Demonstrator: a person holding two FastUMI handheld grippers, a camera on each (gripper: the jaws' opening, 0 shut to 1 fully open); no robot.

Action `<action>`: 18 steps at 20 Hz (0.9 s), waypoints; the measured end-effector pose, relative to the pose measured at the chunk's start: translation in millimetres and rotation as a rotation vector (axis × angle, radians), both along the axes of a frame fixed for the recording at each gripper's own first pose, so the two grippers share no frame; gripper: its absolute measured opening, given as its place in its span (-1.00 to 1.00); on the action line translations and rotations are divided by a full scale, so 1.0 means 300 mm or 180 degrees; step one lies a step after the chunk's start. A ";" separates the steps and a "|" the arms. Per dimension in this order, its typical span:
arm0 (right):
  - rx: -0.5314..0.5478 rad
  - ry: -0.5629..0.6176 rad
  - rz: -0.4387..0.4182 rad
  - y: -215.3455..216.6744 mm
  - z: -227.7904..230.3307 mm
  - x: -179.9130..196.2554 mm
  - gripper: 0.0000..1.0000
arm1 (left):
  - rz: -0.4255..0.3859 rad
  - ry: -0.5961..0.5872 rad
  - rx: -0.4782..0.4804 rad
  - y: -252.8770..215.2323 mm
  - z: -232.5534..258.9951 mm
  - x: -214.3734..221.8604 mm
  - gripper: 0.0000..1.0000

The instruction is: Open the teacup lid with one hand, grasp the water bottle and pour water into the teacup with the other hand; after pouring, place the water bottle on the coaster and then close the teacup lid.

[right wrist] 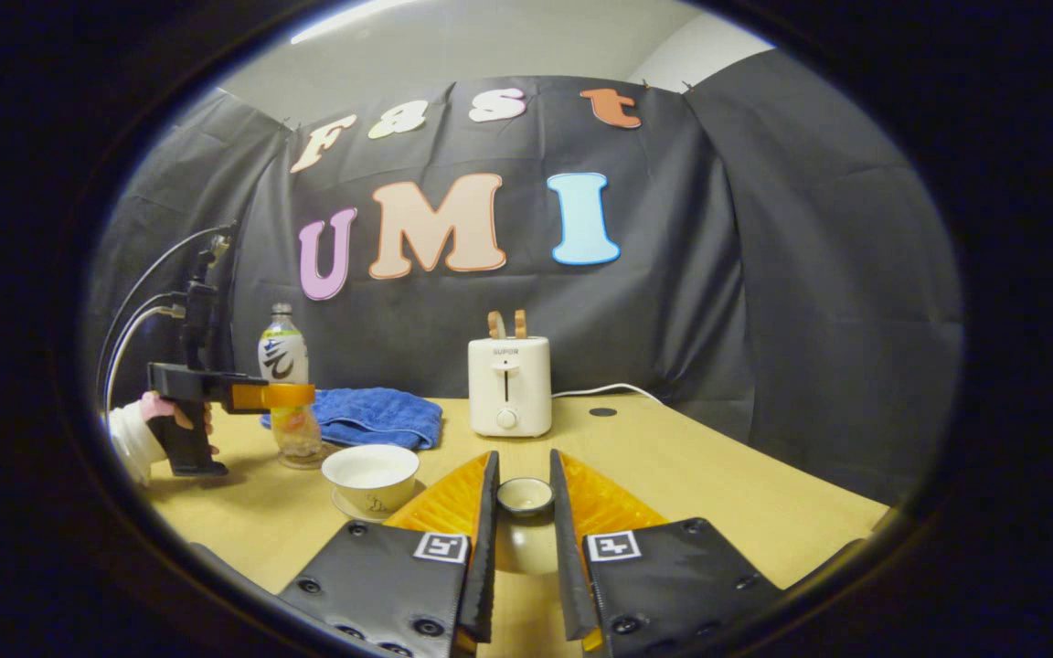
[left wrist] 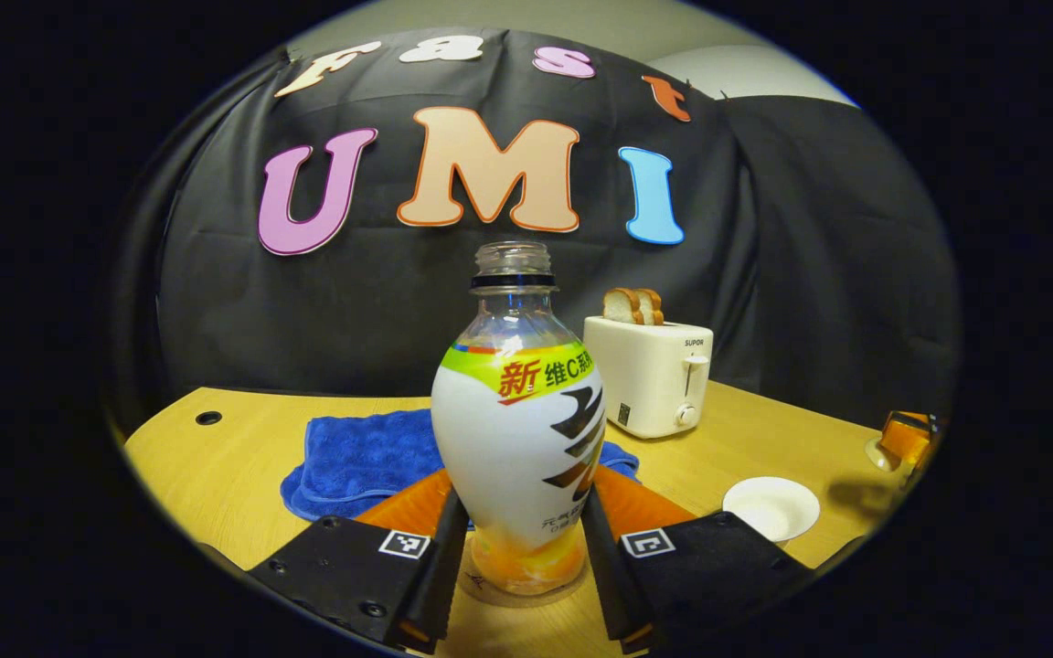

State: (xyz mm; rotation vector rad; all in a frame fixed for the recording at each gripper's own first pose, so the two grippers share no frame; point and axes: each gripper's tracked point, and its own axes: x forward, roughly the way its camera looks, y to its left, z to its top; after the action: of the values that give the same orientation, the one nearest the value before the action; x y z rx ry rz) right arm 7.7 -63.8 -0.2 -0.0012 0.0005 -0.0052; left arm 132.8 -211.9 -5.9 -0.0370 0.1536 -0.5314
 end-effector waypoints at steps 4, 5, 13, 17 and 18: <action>0.0000 0.0000 0.0011 0.001 -0.002 0.001 -0.36 | 0.0026 -0.0012 0.0018 -0.003 -0.010 0.016 0.25; 0.0000 0.0001 0.0011 0.001 -0.002 0.004 -0.36 | 0.0022 -0.0006 0.0035 -0.001 -0.013 0.019 0.26; -0.0001 -0.0017 0.0010 -0.007 -0.010 0.034 -0.36 | -0.0028 0.0091 0.0085 -0.002 -0.056 0.020 0.65; -0.0001 -0.0024 0.0010 -0.006 -0.017 0.042 -0.36 | -0.0028 0.0041 0.0124 0.005 -0.059 0.007 0.89; 0.0000 -0.0026 0.0010 -0.005 -0.017 0.040 -0.36 | -0.0045 0.0002 0.0102 0.004 -0.047 0.004 0.90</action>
State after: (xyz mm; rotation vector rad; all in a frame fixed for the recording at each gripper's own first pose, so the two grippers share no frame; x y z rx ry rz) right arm 19.8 -65.4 -5.4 -0.0013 -0.0076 -0.0022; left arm 134.0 -210.6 -19.8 -0.0048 0.1630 -0.5429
